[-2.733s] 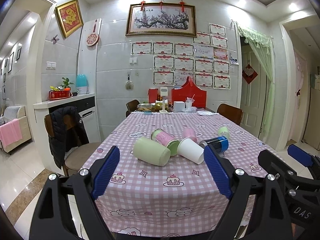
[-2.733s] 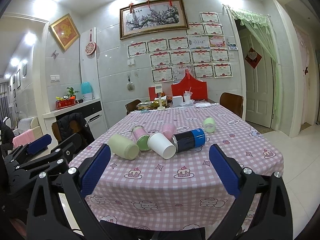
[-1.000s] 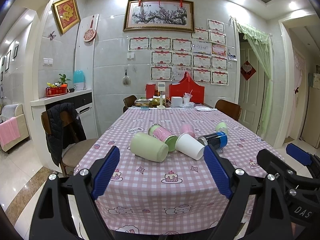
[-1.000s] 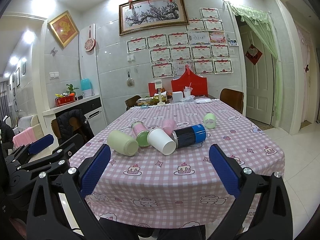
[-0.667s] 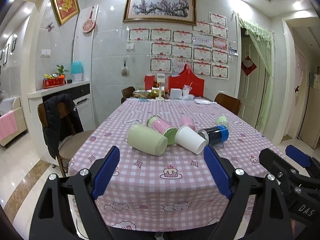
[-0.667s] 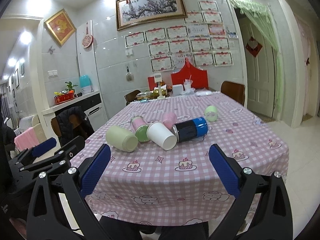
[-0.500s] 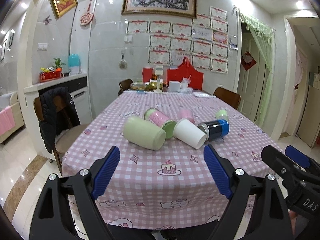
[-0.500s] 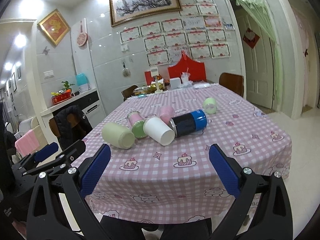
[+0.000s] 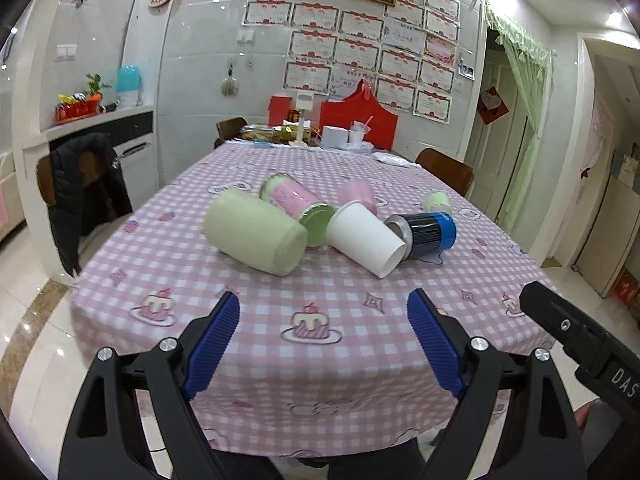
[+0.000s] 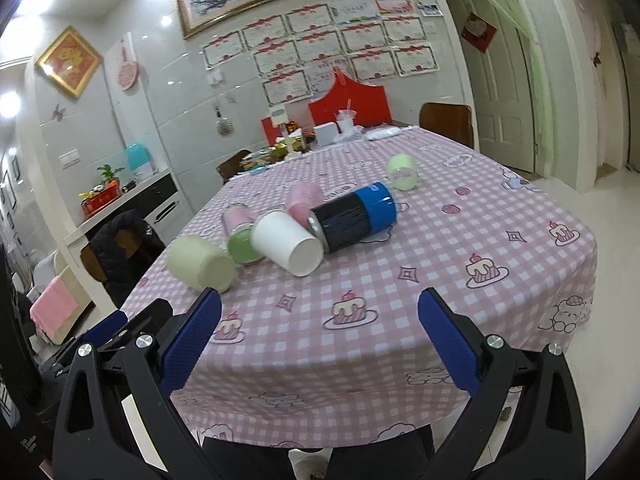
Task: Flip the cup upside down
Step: 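Move the left gripper toward the white paper cup lying on its side, then close the left gripper around the white paper cup and lift it, then grasp the white cup with the right gripper while the left gripper releases it, then rotate the held white cup with the right gripper so its mouth faces up, then lower the white cup upright onto the tablecloth and open the right gripper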
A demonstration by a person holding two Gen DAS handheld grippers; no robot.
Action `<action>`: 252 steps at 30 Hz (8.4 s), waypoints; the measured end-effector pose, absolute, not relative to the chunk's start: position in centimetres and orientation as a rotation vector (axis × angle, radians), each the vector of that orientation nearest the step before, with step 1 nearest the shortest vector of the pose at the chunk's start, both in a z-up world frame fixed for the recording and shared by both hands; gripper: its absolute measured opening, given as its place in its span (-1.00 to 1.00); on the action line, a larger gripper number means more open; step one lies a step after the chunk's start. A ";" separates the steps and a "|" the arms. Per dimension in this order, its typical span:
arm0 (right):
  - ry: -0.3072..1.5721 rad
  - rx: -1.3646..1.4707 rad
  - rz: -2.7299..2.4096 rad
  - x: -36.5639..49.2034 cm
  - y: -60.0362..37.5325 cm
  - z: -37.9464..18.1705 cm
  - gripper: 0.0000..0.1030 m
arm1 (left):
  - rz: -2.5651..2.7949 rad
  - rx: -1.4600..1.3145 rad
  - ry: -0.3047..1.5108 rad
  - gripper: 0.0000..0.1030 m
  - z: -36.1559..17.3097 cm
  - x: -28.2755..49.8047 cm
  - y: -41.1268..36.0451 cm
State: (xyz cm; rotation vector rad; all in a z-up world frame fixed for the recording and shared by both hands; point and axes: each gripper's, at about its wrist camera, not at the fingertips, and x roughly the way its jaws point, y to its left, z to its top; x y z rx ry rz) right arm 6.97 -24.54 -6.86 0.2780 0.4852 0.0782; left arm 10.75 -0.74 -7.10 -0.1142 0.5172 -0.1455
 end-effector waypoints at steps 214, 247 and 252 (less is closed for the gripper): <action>0.782 0.079 0.227 15.4 -19.6 -9.4 0.62 | -0.119 -0.055 0.911 0.40 -8.9 19.9 2.3; 0.237 0.056 0.156 -2.8 -23.2 -2.7 0.82 | -0.222 0.000 0.435 0.40 -2.0 2.7 -1.3; 0.212 0.070 0.165 -3.3 -23.4 -2.3 0.82 | -0.219 0.005 0.402 0.40 -1.4 1.5 -1.4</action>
